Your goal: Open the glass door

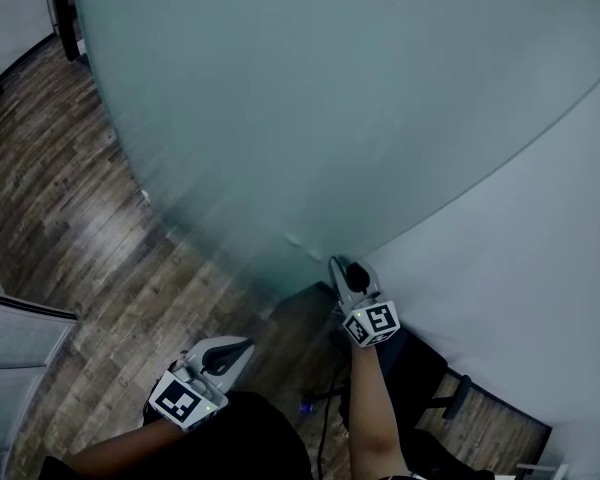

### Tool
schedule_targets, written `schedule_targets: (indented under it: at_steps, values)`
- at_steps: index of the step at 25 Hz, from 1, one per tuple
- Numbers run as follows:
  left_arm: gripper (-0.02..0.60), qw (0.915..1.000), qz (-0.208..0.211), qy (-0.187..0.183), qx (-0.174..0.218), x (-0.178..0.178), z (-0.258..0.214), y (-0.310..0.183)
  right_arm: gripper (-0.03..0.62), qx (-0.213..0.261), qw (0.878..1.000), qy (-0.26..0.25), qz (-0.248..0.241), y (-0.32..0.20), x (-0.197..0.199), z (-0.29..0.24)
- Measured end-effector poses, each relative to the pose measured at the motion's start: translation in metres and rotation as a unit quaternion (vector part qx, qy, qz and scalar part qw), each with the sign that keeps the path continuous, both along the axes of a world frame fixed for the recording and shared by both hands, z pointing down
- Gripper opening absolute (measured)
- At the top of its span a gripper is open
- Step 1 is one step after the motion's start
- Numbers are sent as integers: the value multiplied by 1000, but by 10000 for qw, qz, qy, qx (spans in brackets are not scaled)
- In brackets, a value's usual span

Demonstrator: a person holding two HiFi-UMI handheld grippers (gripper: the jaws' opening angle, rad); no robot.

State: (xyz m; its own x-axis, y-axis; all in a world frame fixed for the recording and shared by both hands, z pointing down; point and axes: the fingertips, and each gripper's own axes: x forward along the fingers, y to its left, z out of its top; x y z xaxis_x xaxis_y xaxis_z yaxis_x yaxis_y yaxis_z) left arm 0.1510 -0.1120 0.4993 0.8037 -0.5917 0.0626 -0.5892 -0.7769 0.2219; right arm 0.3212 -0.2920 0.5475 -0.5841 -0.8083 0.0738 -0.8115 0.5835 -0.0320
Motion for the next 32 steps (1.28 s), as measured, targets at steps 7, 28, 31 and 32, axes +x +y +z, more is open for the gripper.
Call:
schedule_targets:
  at_steps: [7, 28, 31, 32]
  values:
    - [0, 9991, 352, 247, 4, 22, -10, -12, 106, -26, 10000, -28, 52, -13, 4, -1]
    - [0, 9941, 1032, 327, -106, 113, -12, -101, 126, -277, 9992, -249, 128, -65, 40, 4]
    - [0, 9943, 986, 394, 120, 123, -23, -114, 124, -284, 9993, -213, 77, -72, 43, 2]
    - [0, 9946, 937, 401, 175, 126, -25, -120, 126, -274, 9993, -225, 88, -78, 45, 2]
